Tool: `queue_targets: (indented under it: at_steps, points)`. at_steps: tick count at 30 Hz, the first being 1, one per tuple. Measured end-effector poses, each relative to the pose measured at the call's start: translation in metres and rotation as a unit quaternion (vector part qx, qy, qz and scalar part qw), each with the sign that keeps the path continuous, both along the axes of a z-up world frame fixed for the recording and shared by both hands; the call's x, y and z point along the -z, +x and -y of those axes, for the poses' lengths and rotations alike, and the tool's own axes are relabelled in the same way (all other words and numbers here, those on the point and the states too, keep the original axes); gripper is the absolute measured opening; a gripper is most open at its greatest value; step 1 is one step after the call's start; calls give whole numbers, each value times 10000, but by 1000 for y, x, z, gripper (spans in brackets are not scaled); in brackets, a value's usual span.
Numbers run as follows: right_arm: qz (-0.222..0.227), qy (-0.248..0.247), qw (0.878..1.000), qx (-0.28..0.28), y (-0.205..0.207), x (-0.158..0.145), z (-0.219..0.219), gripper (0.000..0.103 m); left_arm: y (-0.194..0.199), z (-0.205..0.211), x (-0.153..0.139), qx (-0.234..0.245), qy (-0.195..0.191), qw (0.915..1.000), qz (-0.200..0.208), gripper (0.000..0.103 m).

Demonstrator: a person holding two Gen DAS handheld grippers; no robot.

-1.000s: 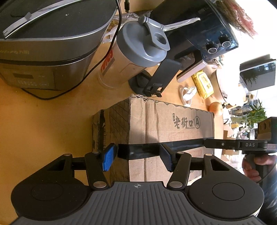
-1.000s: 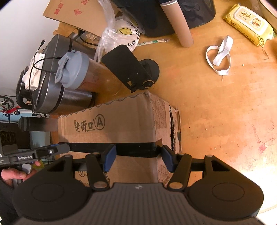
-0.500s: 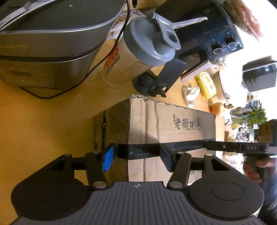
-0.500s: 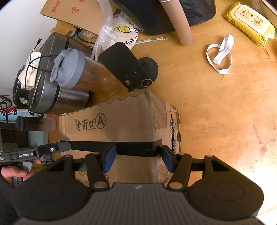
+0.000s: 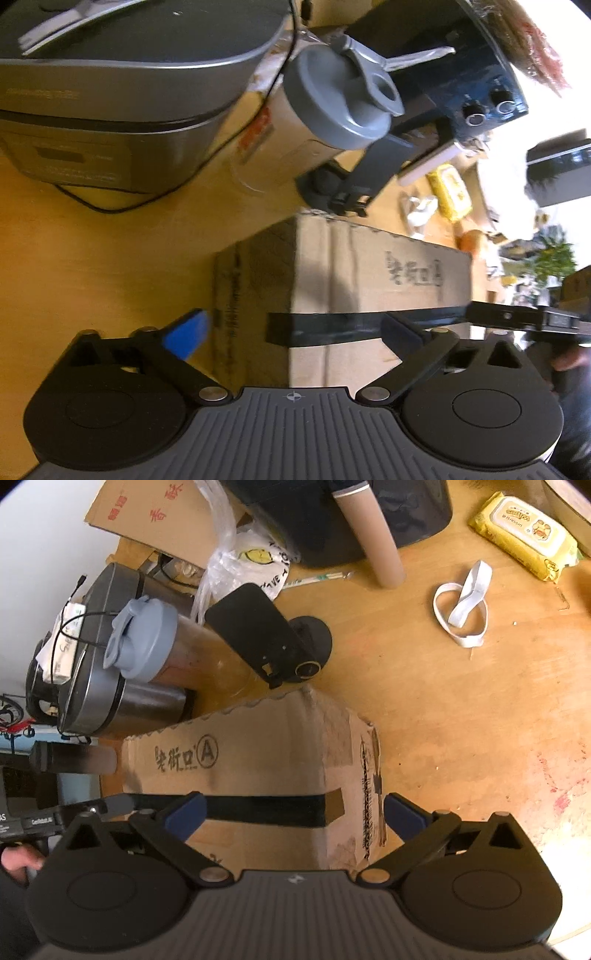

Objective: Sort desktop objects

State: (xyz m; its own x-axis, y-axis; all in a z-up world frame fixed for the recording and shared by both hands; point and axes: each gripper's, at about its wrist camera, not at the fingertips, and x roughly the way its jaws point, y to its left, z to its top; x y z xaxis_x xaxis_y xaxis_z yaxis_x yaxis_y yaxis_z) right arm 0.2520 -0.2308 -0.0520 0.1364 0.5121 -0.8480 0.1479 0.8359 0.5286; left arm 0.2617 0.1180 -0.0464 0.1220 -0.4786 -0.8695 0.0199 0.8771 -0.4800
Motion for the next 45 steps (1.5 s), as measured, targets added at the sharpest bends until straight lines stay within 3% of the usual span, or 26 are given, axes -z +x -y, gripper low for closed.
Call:
queue_targets:
  at_steps: [12, 28, 34, 45]
  points:
    - [-82, 62, 9999, 21, -9, 4, 4, 103, -8, -5, 1, -74, 51, 9999, -103, 103]
    - [227, -54, 9997, -99, -39, -14, 3, 103, -45, 7, -14, -76, 205, 9997, 77, 103]
    - [422, -150, 9989, -151, -61, -22, 5, 103, -71, 16, -26, -75, 368, 9988, 318, 103]
    - [914, -432, 9946, -227, -117, -38, 5, 103, -121, 27, -49, -233, 1006, 9905, 910, 103]
